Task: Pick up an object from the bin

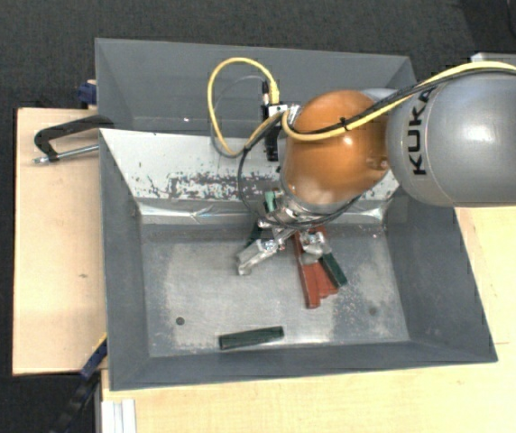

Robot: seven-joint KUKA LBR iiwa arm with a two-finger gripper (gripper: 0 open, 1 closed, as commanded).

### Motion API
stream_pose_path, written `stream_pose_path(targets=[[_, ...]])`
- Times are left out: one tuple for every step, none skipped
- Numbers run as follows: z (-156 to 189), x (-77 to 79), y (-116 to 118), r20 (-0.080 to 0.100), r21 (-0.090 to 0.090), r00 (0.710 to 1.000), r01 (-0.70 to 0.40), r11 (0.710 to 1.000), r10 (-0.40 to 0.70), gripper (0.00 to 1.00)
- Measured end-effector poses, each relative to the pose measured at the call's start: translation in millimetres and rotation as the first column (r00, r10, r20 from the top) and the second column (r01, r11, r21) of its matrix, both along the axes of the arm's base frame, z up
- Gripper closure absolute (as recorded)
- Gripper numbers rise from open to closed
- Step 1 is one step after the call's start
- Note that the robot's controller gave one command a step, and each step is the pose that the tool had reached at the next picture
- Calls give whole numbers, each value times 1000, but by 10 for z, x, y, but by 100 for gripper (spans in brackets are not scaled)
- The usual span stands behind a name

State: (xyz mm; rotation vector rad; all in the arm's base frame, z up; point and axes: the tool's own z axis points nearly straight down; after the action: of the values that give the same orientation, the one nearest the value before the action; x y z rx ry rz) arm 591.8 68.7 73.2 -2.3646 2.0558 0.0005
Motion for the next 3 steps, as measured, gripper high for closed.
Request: stream_pose_path(targets=[[6,2,-84,-3,0,1000,25,1000,-25,0],[22,-55,-12,-3,-6,1000,3,1000,-3,0],[171,0,-94,0,-2,974,-226,974,226,0]])
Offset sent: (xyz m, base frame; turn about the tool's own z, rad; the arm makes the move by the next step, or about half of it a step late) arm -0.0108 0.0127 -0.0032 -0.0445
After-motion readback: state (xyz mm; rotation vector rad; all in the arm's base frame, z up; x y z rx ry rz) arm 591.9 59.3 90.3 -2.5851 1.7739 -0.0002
